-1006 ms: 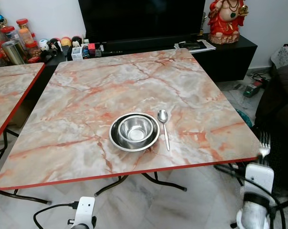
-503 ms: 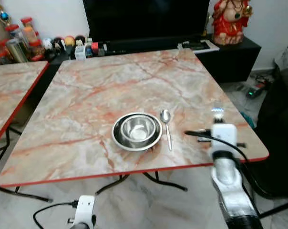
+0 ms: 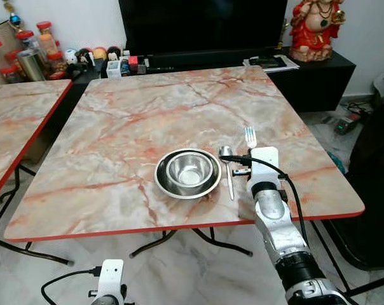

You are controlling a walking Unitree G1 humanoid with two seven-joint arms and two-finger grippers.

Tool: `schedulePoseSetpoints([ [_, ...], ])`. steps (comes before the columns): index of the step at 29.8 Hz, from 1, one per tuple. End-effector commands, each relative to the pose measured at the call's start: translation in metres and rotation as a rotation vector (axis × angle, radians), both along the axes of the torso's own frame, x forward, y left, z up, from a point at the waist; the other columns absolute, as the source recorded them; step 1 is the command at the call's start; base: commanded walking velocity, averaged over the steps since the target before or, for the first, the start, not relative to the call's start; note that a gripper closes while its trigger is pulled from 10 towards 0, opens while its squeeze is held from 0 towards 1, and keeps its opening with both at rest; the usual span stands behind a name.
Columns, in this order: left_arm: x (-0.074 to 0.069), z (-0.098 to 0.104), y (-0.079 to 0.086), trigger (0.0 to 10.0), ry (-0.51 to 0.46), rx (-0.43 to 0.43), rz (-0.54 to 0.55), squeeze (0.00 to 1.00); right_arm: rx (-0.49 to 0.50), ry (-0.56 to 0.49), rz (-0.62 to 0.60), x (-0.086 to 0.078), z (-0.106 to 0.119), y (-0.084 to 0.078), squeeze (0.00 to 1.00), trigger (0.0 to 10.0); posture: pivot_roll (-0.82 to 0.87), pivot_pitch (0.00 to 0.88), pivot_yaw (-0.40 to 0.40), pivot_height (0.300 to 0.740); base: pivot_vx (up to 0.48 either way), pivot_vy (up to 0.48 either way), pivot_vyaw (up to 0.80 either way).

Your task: Setting the table

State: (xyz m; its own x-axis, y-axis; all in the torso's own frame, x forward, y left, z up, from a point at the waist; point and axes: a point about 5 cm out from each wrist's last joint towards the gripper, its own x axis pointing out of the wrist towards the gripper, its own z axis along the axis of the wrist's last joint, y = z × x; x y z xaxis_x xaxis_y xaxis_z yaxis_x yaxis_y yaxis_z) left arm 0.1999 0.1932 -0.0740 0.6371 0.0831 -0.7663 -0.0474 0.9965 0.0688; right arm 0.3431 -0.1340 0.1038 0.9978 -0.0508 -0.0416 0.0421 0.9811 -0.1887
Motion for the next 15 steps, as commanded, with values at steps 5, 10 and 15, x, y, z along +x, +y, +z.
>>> schedulePoseSetpoints([
  [5, 0.0000, 0.0013, 0.0071, 10.0, -0.006, 0.022, 0.010, 0.00, 0.034, 0.000, -0.018, 0.0016, -0.0005, -0.0003, 0.00, 10.0, -0.13, 0.000, 0.057, 0.728, 0.000, 0.000, 0.00],
  [10, -0.0001, 0.0011, 0.0070, 10.0, -0.005, 0.023, 0.005, 0.00, 0.052, 0.005, -0.022, 0.0009, -0.0031, -0.0017, 0.00, 10.0, -0.13, 0.000, 0.059, 0.728, 0.000, 0.000, 0.00],
  [15, -0.0004, 0.0010, 0.0069, 10.0, -0.003, 0.023, 0.004, 0.00, 0.066, -0.004, -0.015, 0.0027, -0.0011, -0.0008, 0.00, 10.0, -0.13, 0.000, 0.060, 0.728, 0.000, 0.000, -0.19],
])
